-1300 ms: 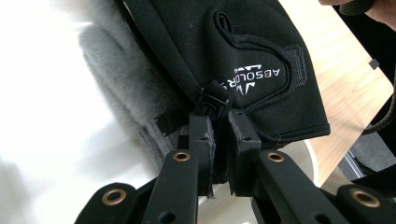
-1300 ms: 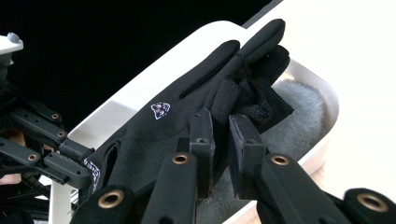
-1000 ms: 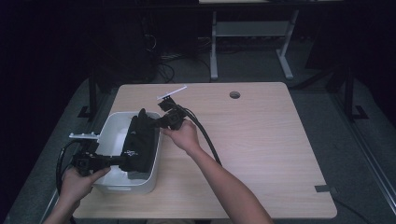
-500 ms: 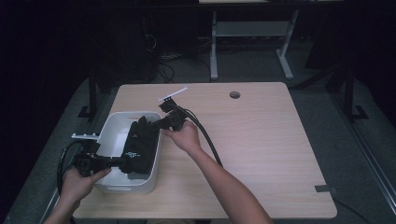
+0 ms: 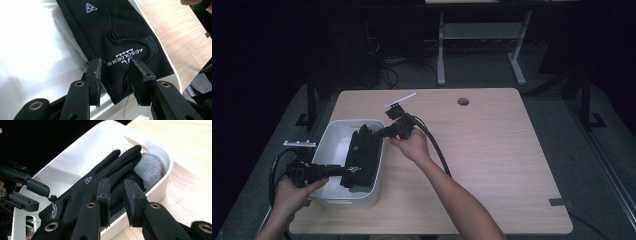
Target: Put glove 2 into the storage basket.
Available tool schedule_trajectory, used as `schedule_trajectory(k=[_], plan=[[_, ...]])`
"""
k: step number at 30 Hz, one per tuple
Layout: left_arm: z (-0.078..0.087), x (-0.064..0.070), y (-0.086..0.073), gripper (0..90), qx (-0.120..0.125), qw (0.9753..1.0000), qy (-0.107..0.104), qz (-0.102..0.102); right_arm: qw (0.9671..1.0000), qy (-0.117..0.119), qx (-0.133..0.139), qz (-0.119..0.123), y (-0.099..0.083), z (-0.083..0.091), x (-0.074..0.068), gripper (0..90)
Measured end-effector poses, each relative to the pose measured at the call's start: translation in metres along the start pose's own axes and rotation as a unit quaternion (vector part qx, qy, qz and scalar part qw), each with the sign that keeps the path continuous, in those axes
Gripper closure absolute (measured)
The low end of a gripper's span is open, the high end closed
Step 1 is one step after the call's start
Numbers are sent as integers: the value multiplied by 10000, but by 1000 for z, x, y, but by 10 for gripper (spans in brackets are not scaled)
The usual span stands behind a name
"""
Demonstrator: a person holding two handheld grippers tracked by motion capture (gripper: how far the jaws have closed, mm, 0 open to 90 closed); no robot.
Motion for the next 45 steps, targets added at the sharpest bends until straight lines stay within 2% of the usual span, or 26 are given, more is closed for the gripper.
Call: schedule_trajectory(k=[16,23,45], plan=[[2,19,21,635,203,9996,-130,-174,9997,-23,219,-77,3,29,12,681],[0,30,28,630,226,9991,-204,-293,9995,-95,283,-111,2,43,19,651],[-12,56,42,612,235,9979,-391,-455,9986,-277,423,-140,-4,77,35,600]])
Point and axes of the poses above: each handheld gripper's, and its own axes: z roughly backward along the jaws, y roughly out of its top, x roughly to its right, the point moved 10 cm from there along -z, roughly forward along the jaws, and after that the axes turned 2 degrees about -z, right-handed, at the moved point
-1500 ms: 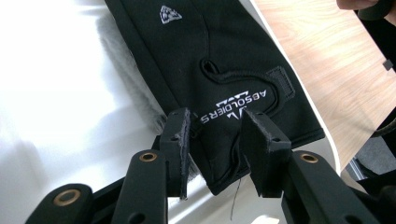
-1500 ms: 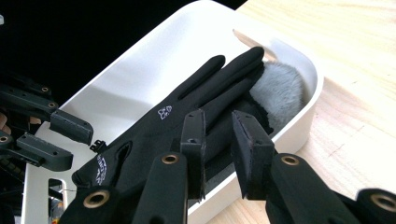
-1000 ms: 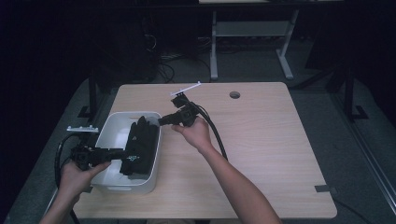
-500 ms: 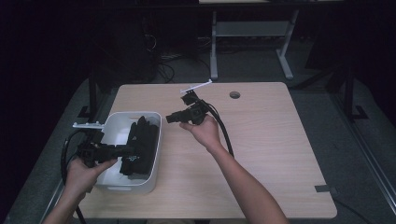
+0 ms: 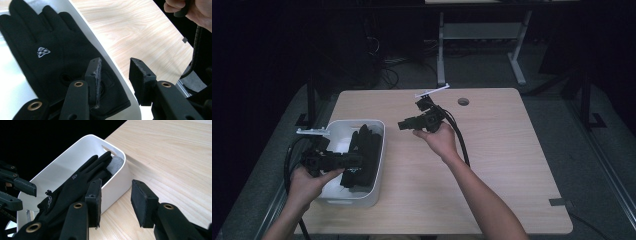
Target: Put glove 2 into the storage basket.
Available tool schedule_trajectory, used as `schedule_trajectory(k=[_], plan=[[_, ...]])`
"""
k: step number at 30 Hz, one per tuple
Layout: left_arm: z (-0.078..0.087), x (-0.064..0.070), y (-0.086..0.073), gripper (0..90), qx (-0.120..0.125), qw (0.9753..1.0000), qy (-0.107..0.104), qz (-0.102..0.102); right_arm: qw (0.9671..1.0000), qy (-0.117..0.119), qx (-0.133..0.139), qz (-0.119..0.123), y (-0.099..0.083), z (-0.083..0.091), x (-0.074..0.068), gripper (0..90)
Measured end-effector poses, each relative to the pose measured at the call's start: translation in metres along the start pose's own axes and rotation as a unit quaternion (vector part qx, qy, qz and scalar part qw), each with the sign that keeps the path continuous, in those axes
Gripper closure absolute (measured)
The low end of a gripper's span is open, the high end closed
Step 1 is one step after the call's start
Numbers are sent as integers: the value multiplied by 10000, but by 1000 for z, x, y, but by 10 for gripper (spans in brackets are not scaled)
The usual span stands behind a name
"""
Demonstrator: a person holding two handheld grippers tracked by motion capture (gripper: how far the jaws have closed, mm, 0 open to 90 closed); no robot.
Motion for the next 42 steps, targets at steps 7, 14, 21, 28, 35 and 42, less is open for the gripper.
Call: schedule_trajectory(k=[7,14,21,28,35,42], plan=[[-7,8,6,604,-16,9999,-61,-83,10000,-79,43,3,-2,12,7,582],[-14,15,11,599,-52,9998,-111,-159,9997,-188,118,-52,-4,28,16,548],[-20,23,16,590,-57,9996,-157,-214,9994,-246,204,-124,-7,42,25,518],[-25,30,21,579,-56,9994,-202,-287,9990,-329,249,-167,-10,54,34,494],[-30,37,25,564,-58,9991,-254,-348,9986,-391,283,-205,-13,65,39,484],[-35,45,29,552,-53,9986,-303,-421,9980,-473,330,-261,-17,77,46,471]])
Point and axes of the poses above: each handheld gripper's, and its own axes: z roughly backward along the jaws, y roughly out of its top, x roughly to its right, the point moved 10 cm from there along -z, roughly forward along the jaws, and after that the axes turned 2 degrees about -z, right-handed, at the moved point
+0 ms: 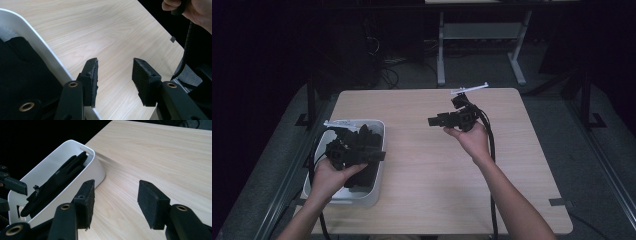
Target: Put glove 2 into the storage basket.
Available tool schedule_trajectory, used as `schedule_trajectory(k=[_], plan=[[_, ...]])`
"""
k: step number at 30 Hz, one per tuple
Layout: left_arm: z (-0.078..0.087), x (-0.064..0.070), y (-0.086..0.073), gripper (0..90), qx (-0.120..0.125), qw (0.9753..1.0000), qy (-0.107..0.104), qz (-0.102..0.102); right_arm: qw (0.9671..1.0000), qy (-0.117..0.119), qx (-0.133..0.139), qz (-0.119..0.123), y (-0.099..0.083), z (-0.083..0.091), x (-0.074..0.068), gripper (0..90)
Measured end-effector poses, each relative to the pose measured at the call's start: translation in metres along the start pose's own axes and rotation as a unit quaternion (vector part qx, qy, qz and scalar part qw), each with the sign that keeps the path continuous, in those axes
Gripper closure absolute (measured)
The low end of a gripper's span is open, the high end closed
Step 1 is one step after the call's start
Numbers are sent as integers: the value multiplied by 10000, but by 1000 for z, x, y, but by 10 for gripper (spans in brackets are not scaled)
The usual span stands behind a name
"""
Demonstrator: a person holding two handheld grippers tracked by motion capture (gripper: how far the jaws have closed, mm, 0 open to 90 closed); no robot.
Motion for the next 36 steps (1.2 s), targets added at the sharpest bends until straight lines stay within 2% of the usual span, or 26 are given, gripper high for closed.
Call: schedule_trajectory(k=[19,36], plan=[[-22,19,8,528,-86,9997,-192,-131,9993,-236,208,-212,-16,40,28,458],[-37,33,11,515,-189,9989,-332,-258,9984,-364,214,-387,-36,60,46,444]])
Point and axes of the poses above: each handheld gripper's, and its own axes: z roughly backward along the jaws, y roughly out of its top, x roughly to its right, the point moved 10 cm from there along -z, roughly forward along the jaws, and after that the axes turned 2 degrees about -z, right-handed, at the moved point
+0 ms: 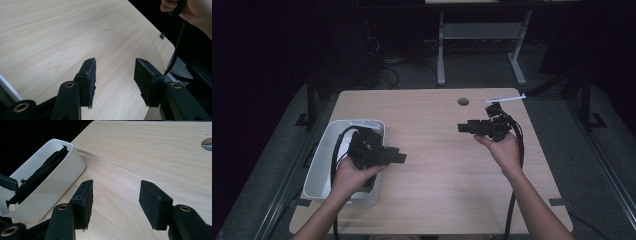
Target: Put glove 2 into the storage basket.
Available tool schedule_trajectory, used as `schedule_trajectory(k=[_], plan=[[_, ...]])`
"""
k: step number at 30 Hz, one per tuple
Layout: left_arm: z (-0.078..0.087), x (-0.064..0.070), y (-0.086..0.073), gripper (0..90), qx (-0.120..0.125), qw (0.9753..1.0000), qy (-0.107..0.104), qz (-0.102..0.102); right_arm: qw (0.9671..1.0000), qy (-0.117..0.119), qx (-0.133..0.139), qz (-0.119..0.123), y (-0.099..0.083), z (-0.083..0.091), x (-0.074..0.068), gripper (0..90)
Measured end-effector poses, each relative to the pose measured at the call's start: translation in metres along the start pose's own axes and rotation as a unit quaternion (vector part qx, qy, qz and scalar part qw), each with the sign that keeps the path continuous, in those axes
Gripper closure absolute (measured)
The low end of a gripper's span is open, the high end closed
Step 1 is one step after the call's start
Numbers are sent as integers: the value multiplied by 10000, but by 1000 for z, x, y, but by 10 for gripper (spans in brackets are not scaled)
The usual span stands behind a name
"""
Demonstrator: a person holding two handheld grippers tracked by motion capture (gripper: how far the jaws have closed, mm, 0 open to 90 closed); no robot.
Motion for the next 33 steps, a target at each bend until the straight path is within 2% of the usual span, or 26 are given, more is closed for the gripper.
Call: schedule_trajectory(k=[33], plan=[[-27,19,4,456,-105,9998,-127,-121,9995,-225,47,-225,-37,35,36,426]])
Point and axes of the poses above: each handheld gripper's, and its own axes: z roughly backward along the jaws, y roughly out of its top, x roughly to its right, the point moved 10 cm from there along -z, roughly forward along the jaws, and after that the axes turned 2 degrees about -z, right-handed, at the moved point
